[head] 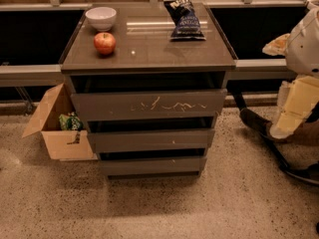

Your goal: Open top drawer

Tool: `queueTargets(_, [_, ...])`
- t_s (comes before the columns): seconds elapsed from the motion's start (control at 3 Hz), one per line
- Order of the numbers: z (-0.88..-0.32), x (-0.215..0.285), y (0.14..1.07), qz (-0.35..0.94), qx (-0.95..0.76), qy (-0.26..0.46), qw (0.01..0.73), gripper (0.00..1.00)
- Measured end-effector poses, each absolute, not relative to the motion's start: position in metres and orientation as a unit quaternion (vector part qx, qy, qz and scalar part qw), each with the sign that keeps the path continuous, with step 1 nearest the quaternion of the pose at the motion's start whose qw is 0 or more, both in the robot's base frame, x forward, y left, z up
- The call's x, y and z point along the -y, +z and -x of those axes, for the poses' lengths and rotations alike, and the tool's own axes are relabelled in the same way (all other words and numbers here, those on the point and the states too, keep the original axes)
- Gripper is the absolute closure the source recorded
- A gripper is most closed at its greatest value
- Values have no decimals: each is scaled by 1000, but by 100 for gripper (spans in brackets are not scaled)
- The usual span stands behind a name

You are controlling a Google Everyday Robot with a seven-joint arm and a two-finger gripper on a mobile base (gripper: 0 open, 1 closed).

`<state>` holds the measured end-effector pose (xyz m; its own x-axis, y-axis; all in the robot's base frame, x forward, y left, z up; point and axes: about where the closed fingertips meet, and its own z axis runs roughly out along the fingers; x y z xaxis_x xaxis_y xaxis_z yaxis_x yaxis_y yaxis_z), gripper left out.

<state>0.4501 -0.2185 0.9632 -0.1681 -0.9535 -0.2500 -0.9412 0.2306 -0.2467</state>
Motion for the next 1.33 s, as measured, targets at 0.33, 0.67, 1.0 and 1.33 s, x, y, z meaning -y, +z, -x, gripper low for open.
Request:
queueTargets(0.33, [-475, 223, 925, 654, -728, 37, 203, 0])
queueTargets(0.67, [-501, 227, 880, 680, -686, 101, 238, 0])
queueTargets(1.0, [-517, 225, 845, 691, -677, 109, 228, 0])
queueTargets(1.33, [-541, 203, 784, 705, -667, 112, 212, 0])
